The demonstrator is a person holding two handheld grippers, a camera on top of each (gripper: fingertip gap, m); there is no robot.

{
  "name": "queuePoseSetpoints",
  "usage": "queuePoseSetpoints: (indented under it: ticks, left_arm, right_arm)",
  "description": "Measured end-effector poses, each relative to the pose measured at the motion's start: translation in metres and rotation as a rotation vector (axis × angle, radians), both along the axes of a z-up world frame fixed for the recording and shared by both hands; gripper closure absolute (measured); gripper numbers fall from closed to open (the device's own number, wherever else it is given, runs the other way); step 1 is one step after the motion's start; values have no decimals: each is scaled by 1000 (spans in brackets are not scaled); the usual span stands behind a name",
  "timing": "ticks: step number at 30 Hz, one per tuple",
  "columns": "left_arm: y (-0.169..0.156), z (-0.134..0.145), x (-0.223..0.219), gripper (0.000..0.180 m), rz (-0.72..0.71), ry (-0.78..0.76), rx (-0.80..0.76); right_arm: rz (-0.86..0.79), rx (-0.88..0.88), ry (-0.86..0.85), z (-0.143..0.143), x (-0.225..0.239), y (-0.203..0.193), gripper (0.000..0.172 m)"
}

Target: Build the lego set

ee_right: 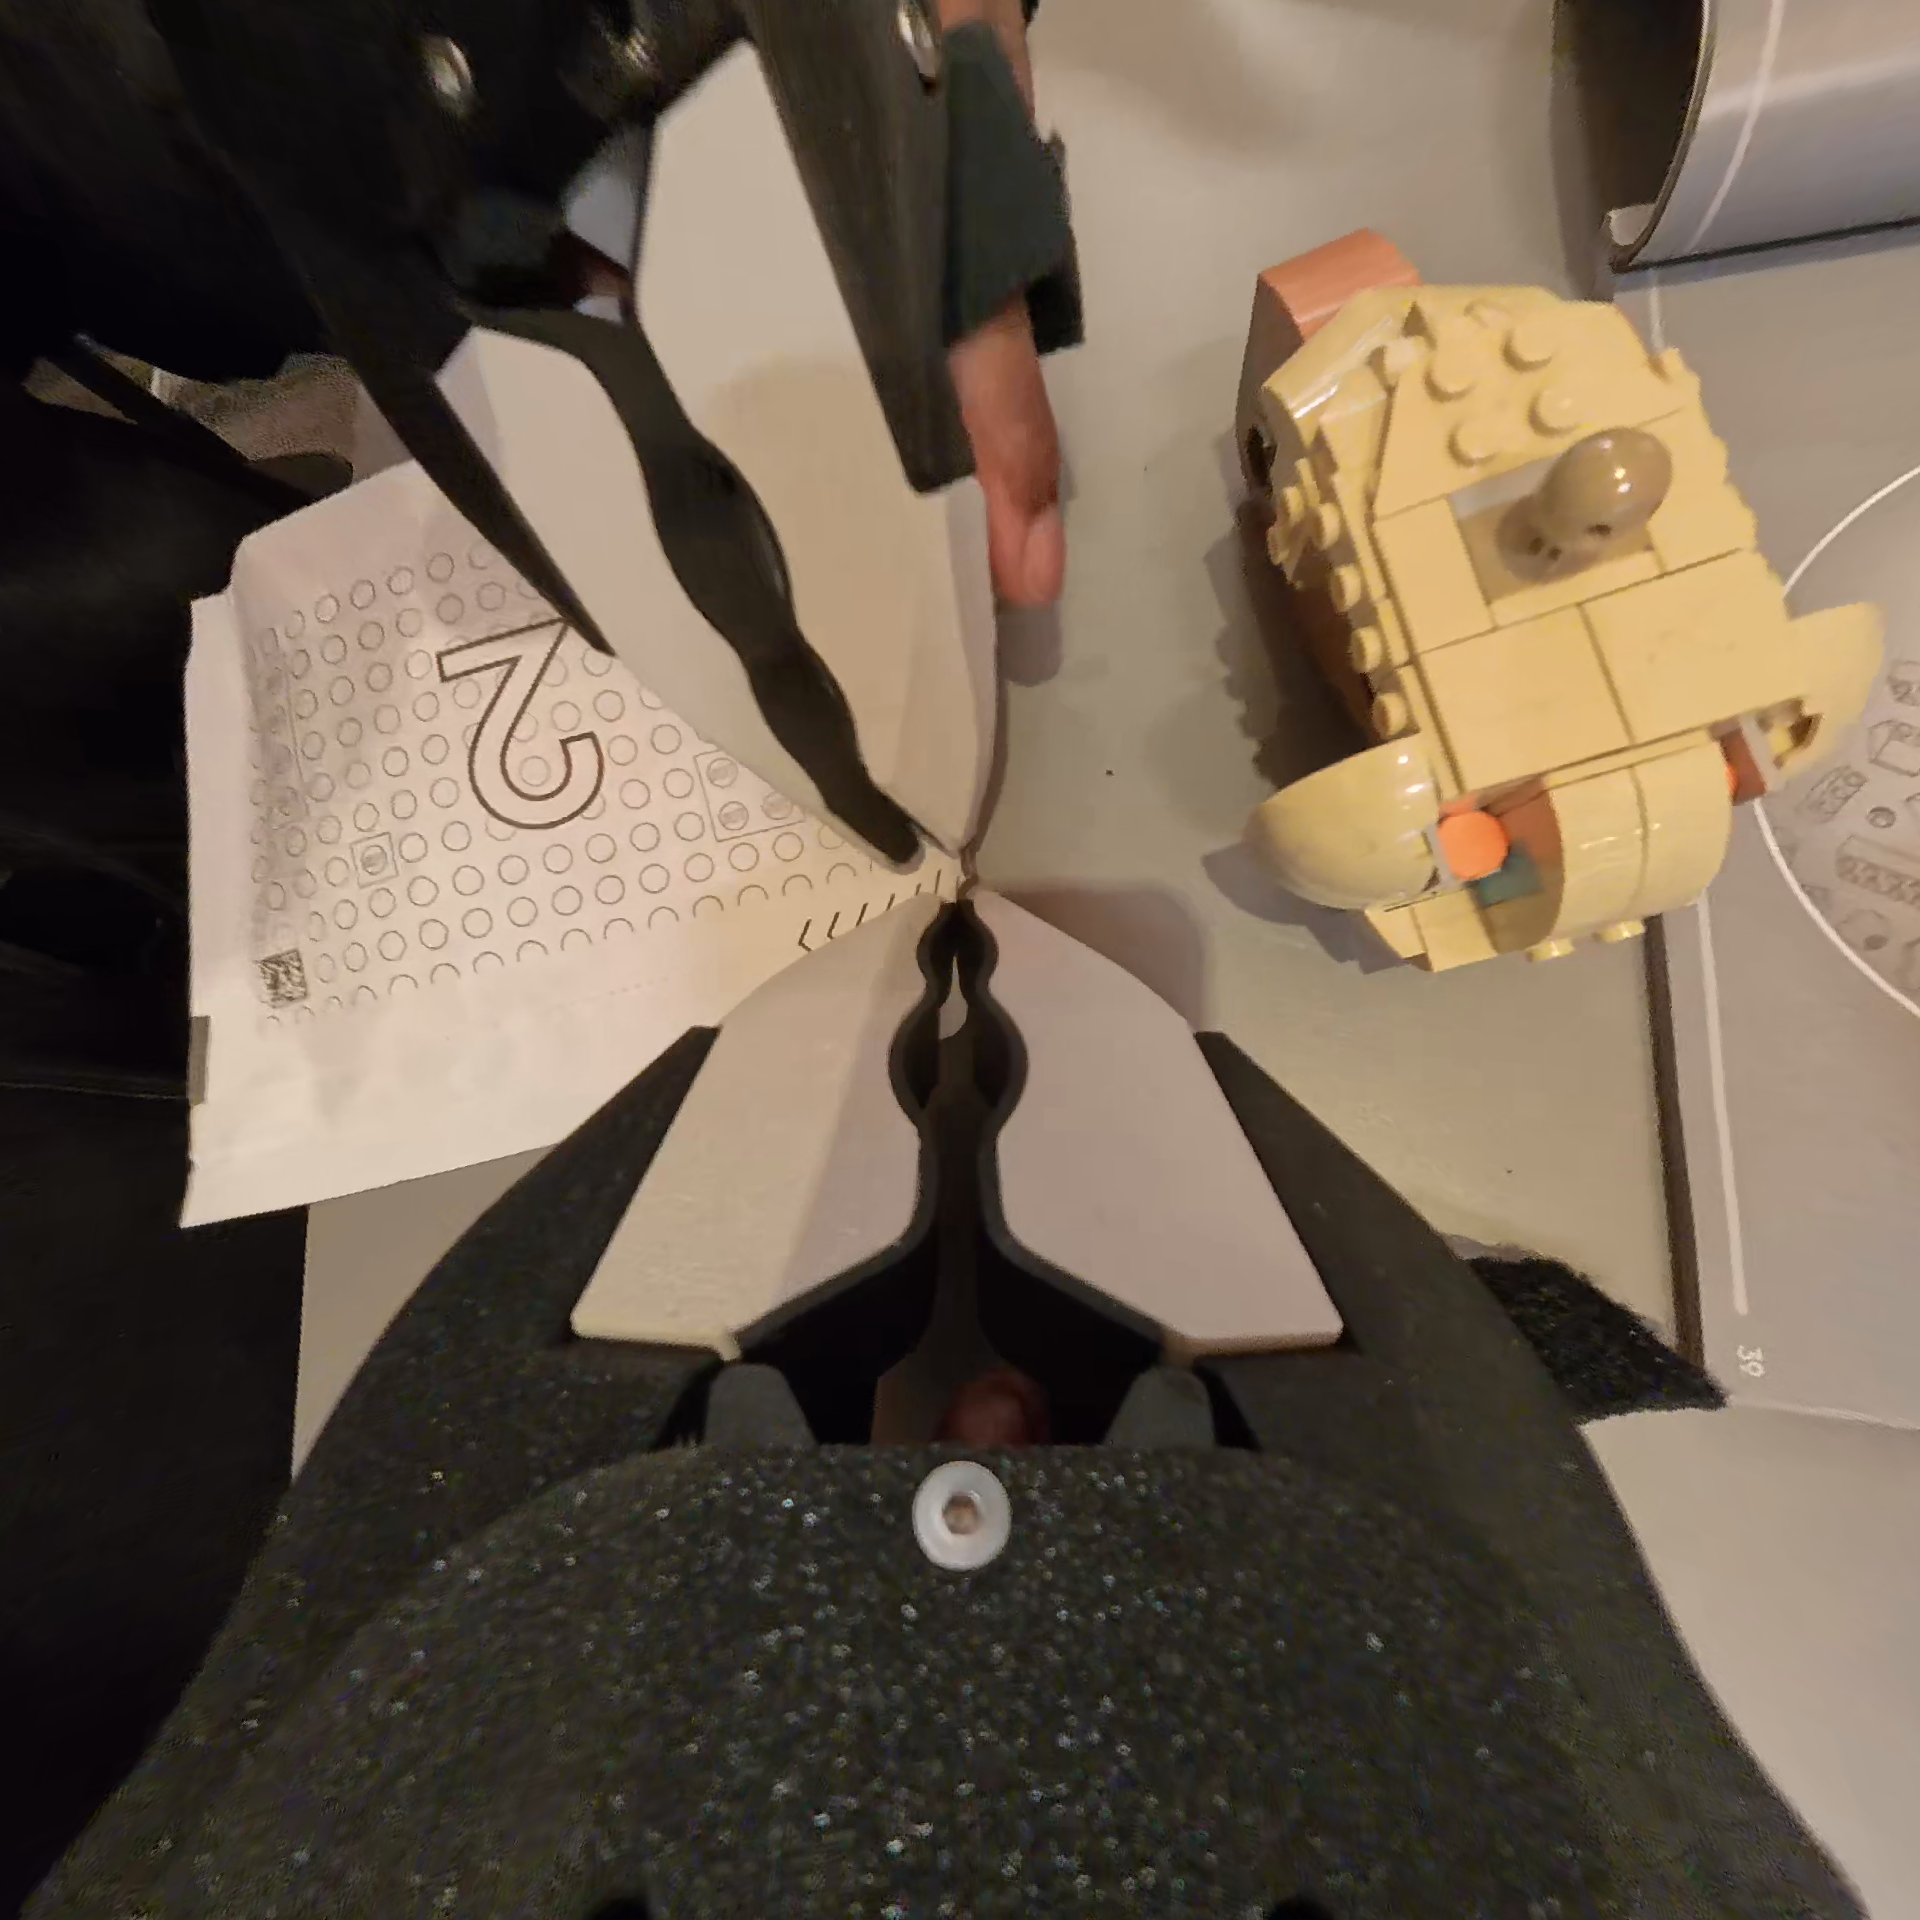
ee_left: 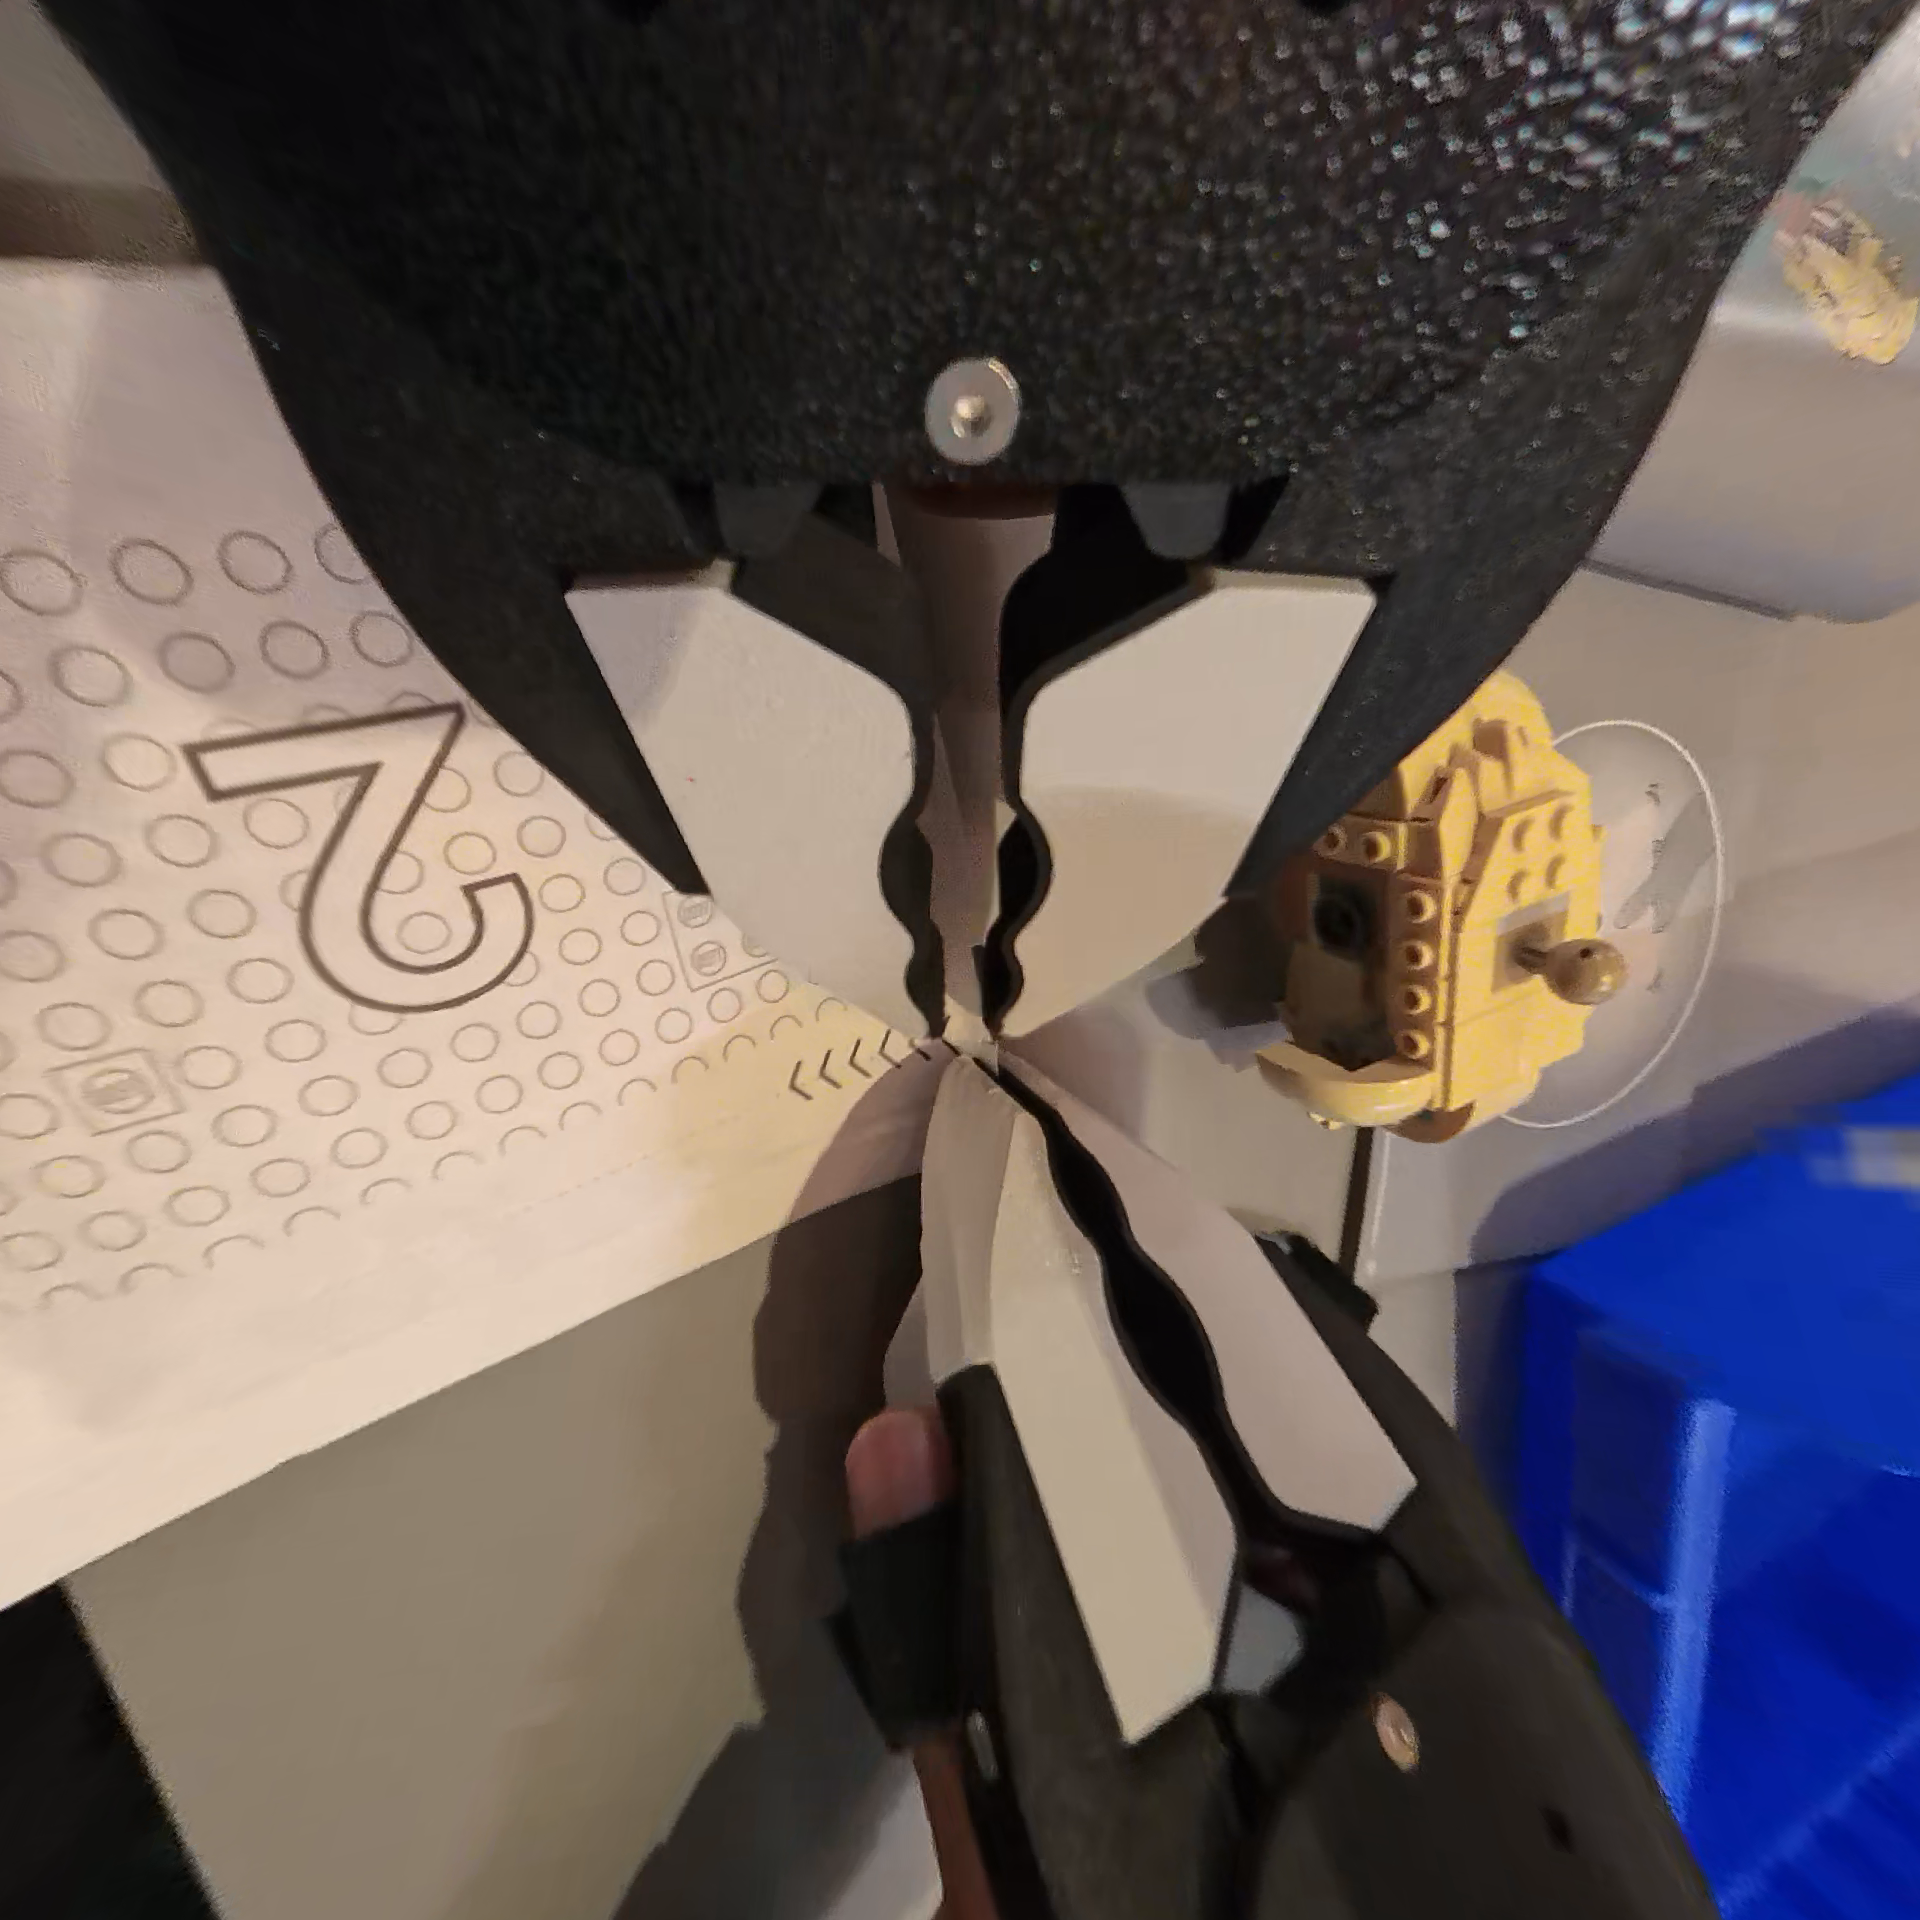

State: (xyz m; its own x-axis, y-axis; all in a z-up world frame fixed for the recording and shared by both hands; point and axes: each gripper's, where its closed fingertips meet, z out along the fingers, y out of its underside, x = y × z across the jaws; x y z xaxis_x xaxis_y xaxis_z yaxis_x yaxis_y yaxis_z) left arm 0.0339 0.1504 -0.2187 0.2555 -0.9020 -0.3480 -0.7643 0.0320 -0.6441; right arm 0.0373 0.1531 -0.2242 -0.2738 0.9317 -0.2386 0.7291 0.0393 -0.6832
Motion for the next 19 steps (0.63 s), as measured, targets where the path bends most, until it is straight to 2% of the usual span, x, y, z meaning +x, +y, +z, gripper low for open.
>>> queuePoseSetpoints:
  ticks: [1,3,12,16,19]
  left_arm:
    - [2,-2,0,175,4,10,-5]
    - [3,-3,1,180,6,9,-26]
    - [5,-10,0,180,61,-6,-111]
    - [5,-11,0,180,76,17,-107]
    - [5,-11,-1,180,87,28,-87]
  right_arm:
    - [3,4,1,0,0,0,171]
    - [8,5,5,0,0,0,171]
    - [19,158,39,-4,0,1,171]
    - [35,263,76,-5,0,1,172]
    - [33,281,86,-4,0,1,172]
